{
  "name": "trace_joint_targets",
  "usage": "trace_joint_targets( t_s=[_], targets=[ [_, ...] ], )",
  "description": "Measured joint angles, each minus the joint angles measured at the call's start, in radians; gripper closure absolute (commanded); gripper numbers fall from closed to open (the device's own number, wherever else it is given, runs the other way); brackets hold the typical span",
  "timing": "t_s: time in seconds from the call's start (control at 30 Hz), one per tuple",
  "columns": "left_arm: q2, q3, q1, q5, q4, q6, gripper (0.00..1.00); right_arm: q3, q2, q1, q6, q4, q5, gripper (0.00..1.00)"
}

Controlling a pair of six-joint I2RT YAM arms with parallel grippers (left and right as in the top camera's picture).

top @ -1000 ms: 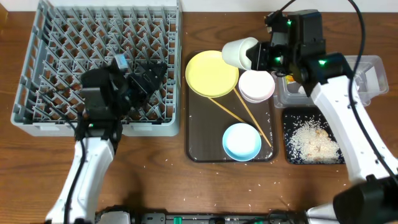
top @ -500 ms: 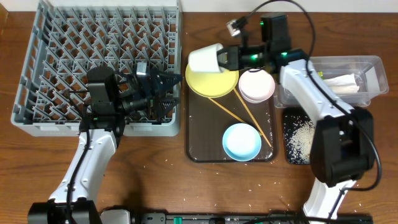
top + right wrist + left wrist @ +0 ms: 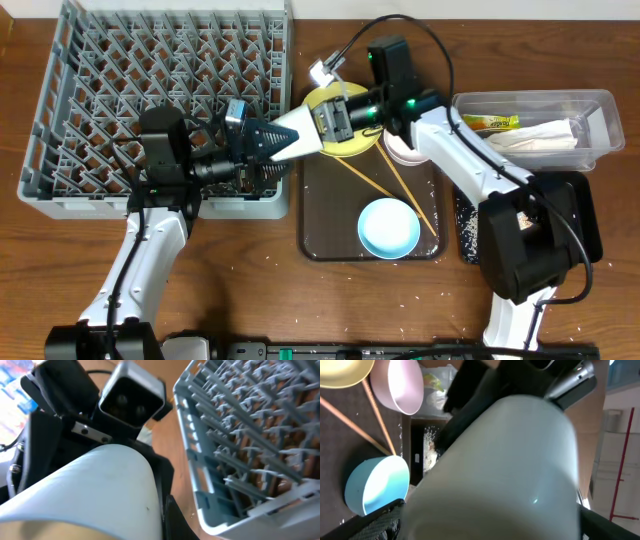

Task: Sort waste into correct bins and load items into the dishwasher
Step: 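Grasp the white cup with left gripper and release right gripper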

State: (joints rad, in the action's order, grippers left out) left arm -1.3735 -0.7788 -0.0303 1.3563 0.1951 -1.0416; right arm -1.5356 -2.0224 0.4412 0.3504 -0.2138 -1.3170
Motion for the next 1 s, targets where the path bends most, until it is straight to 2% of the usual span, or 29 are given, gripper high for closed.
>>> trace_joint_targets(
  t_s=[0.17, 0.3, 0.43, 0.63, 0.67, 0.77, 0.8, 0.9, 0.97, 1.0],
  targets=[
    [0.0, -0.001, 0.0, 0.023, 0.094, -0.005, 0.05, 0.0, 0.0, 0.026, -0.011, -0.034, -0.032, 0.99],
    [0.0, -0.001, 0.0, 0.03, 0.101, -0.009, 0.06, 0.0, 0.0, 0.033, -0.023, -0.057, -0.043, 0.99],
    [0.0, -0.001, 0.0, 0.032, 0.1, -0.014, 0.23, 0.0, 0.0, 0.033, -0.027, -0.059, -0.044, 0.99],
    [0.0, 0.0, 0.0, 0.042, 0.098, -0.008, 0.34, 0.0, 0.0, 0.031, -0.026, -0.059, -0.051, 0.99],
    [0.0, 0.0, -0.001, 0.045, 0.097, -0.008, 0.45, 0.0, 0.0, 0.031, -0.026, -0.059, -0.053, 0.99],
    [0.0, 0.0, -0.002, 0.048, 0.098, -0.008, 0.67, 0.0, 0.0, 0.031, -0.021, -0.059, -0.052, 0.99],
    [0.0, 0.0, -0.002, 0.048, 0.098, -0.008, 0.71, 0.0, 0.0, 0.031, -0.02, -0.058, -0.05, 0.96],
    [0.0, 0.0, -0.003, 0.043, 0.098, -0.009, 0.73, 0.0, 0.0, 0.031, -0.009, -0.05, -0.031, 0.71],
    [0.0, 0.0, -0.002, 0.04, 0.099, -0.009, 0.73, 0.0, 0.0, 0.031, -0.006, -0.035, -0.001, 0.5],
    [0.0, 0.0, -0.002, 0.04, 0.099, -0.009, 0.73, 0.0, 0.0, 0.031, -0.002, -0.035, 0.004, 0.43]
  ],
)
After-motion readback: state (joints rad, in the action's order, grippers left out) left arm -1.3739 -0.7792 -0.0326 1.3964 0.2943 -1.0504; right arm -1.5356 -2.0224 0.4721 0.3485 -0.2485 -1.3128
